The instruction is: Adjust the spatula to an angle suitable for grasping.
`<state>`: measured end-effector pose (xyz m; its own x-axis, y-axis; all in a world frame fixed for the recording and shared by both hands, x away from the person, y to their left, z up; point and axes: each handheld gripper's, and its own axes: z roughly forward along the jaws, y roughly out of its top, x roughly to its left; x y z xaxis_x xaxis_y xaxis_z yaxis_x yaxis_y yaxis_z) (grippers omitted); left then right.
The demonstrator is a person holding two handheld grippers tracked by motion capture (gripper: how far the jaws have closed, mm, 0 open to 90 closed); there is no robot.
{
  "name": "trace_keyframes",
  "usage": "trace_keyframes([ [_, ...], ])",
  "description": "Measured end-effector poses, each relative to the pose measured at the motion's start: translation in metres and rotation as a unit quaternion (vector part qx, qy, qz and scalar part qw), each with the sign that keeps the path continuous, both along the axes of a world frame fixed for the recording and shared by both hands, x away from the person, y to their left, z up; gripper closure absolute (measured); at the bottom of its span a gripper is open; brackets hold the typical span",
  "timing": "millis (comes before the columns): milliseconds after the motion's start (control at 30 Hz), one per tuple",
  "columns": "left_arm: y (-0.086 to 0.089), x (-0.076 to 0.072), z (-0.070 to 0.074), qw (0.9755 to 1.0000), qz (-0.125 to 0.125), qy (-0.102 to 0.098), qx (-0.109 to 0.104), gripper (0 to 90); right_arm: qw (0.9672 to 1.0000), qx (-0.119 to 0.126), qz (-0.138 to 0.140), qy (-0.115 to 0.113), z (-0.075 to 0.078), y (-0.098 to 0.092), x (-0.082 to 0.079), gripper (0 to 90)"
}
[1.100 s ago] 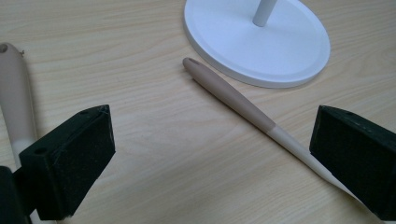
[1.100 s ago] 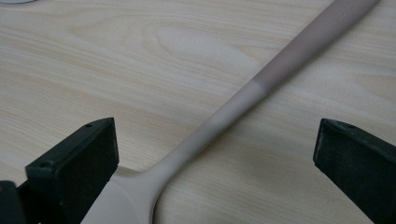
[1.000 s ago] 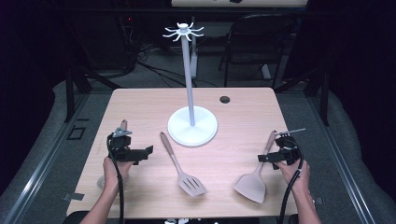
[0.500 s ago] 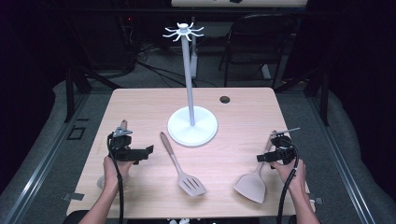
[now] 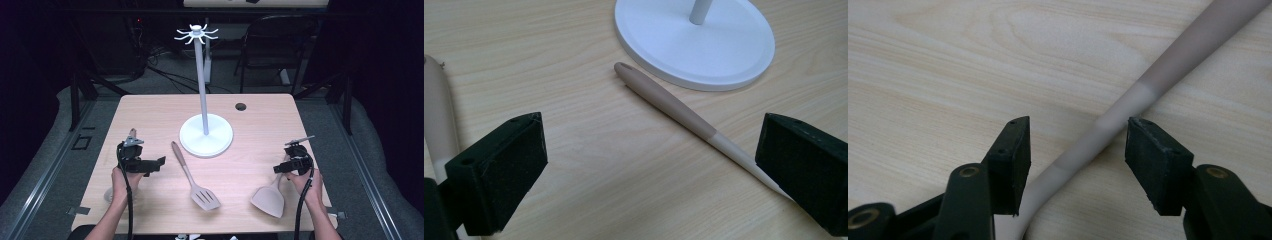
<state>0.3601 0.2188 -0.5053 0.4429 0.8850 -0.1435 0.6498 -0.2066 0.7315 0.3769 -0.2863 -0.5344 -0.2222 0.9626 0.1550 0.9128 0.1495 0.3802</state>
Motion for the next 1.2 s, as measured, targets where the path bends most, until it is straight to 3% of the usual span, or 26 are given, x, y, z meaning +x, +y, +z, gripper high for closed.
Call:
trace_keyframes([
  [300,-0.002,0.001,-0.001,1.0000,-0.003,0.002,0.003,0.1,0.9995,-0.013,-0.016,0.026,-0.006,0.001,0.003,47.4],
  [567,-0.004,0.001,-0.001,1.0000,-0.007,0.004,0.004,0.2,0.9993,-0.020,-0.018,0.026,-0.011,0.003,0.006,52.1],
  [767,-0.004,0.001,-0.001,0.9999,-0.009,0.004,0.005,0.2,0.9997,-0.004,-0.011,0.022,-0.012,0.003,0.007,56.6],
  [1000,-0.004,0.001,-0.001,0.9999,-0.008,0.006,0.005,0.3,0.9995,-0.013,0.022,0.017,-0.010,0.017,0.008,63.2],
  [1200,-0.005,0.001,-0.002,0.9999,-0.012,0.006,0.009,0.3,0.9993,-0.015,0.032,0.014,-0.010,0.021,0.007,65.1],
])
